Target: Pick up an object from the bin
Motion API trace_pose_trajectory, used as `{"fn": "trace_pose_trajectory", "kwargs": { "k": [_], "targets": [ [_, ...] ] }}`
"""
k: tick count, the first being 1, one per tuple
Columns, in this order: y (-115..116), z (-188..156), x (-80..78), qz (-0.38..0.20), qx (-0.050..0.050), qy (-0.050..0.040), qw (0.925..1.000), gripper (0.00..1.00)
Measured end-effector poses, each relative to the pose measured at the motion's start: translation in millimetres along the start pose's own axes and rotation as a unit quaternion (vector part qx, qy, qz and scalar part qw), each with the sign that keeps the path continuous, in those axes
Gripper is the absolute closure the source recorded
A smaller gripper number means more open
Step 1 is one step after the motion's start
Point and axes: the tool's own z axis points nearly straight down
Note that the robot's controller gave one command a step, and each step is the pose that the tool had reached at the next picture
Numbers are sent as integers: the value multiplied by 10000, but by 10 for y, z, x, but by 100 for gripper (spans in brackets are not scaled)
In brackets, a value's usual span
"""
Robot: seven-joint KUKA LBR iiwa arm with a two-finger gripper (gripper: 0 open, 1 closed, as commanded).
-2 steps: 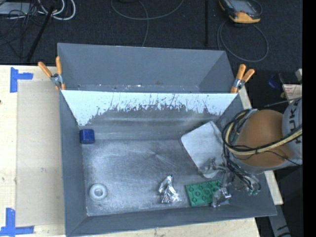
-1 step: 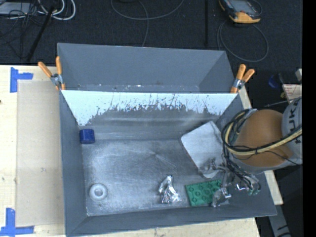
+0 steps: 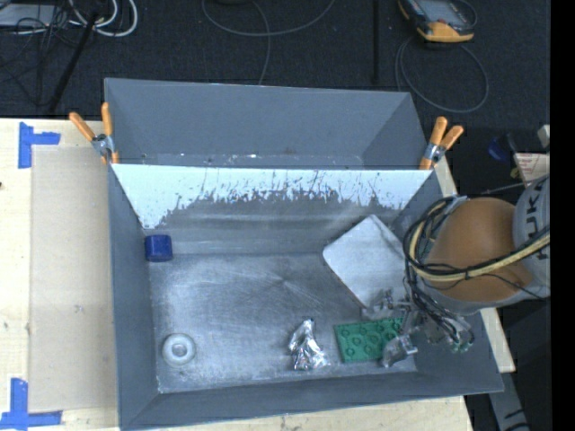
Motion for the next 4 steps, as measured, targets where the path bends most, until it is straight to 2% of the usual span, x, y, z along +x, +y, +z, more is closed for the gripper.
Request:
{"fn": "trace_pose_trajectory", "kwargs": {
  "k": [2, 3, 4],
  "targets": [
    [9, -245, -6, -45, 2, 26, 10000, 100],
    [16, -254, -8, -73, 0, 32, 10000, 100],
    [21, -733, -19, -82, 7, 15, 10000, 100]
  ]
}}
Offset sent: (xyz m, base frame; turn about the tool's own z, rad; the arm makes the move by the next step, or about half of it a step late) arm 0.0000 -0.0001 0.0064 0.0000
